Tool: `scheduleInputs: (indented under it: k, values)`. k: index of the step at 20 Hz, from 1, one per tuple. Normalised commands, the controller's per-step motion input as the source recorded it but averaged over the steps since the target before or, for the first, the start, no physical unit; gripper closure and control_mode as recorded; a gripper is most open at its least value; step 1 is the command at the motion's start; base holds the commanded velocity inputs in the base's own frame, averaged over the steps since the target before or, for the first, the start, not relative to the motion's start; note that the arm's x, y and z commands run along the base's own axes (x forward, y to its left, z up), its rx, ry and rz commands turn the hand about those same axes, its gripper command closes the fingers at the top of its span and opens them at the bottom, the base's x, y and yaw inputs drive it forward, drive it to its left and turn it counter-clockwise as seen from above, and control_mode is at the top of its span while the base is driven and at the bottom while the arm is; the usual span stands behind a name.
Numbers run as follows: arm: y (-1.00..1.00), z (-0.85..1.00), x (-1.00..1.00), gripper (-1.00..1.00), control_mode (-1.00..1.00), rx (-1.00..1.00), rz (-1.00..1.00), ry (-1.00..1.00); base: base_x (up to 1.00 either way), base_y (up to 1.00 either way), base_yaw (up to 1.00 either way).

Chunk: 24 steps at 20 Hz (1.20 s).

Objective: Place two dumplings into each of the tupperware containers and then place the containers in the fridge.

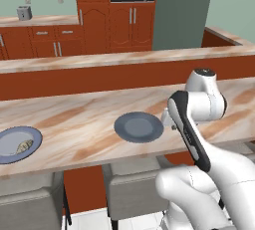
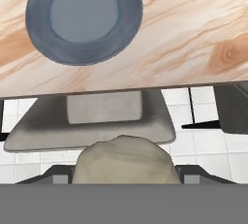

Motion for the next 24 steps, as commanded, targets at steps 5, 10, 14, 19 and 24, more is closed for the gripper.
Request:
scheduleInputs:
  k: [5, 10, 14, 19, 24]
  values:
    - [0.0, 0.16, -0.05, 1.0, -1.0, 0.0, 0.0, 0.0, 0.0, 0.0, 0.0]
    - [0.0, 0.0, 0.0, 1.0, 1.0, 0.0, 0.0, 0.0, -0.49, 0.01, 0.0]
    - [0.0, 0.0, 0.0, 1.0, 1.0, 0.0, 0.0, 0.0, -0.73, 0.77, 0.0]
    - [0.0, 0.0, 0.0, 1.0, 1.0, 0.0, 0.0, 0.0, -0.13, 1.0, 0.0]
    - [0.0, 0.0, 0.0, 1.0, 1.0, 0.0, 0.0, 0.0, 0.0, 1.0, 0.0]
